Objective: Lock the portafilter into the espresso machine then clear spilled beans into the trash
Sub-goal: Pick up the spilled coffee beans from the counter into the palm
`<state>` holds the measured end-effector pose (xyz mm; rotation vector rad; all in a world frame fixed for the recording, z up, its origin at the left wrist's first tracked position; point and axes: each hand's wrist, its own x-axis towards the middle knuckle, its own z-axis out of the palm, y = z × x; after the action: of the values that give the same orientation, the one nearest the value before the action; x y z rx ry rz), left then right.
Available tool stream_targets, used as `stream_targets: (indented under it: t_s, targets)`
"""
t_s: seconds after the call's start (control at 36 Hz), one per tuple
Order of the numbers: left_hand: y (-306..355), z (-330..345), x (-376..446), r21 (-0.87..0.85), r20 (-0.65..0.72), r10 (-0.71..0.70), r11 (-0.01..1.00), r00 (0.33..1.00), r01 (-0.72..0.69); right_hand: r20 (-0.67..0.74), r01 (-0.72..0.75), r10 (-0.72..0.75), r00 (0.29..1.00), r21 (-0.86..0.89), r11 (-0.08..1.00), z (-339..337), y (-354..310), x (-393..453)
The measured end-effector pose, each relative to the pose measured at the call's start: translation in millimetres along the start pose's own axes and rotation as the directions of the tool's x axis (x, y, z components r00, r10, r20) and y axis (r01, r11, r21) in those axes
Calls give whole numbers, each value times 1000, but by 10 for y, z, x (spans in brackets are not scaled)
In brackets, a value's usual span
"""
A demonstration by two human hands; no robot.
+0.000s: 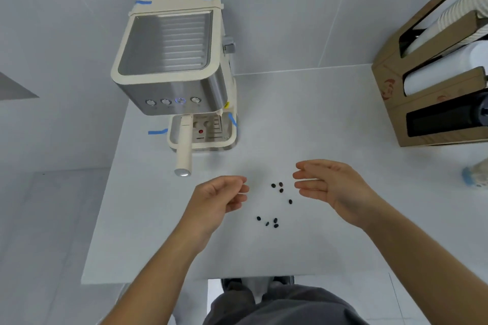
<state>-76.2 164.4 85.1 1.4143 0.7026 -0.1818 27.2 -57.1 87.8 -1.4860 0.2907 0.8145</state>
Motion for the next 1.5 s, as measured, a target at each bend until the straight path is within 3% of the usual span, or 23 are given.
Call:
stream_targets:
  t_s: [0.22, 0.44, 0.53, 0.72, 1.03, 1.5]
  targets:
    - [-565, -13, -1, -61, -119, -203, 979, 972, 197, 37, -78, 87, 996, -189, 979, 21, 309, 163]
    - [-873, -100, -39, -61, -178, -279, 960, 944, 272, 110, -54, 112, 988, -436, 899, 82, 586, 296]
    - [-924, -110, -47, -54, -183, -287, 958, 940, 282, 130, -23, 118, 984, -572, 820, 102, 675, 347]
    - [-1036, -135, -44, -75, -194, -319, 948, 928, 310, 250, 187, 59, 967, -842, 507, 126, 888, 454]
    - [-1110, -142, -33, -146, -178, -344, 936, 922, 321, 388, 364, 29, 921, -886, 288, 353, 1006, 587]
    - [-1011, -118, 7, -297, -104, -377, 895, 920, 333, 485, 480, 48, 873, -872, 95, 550, 961, 727]
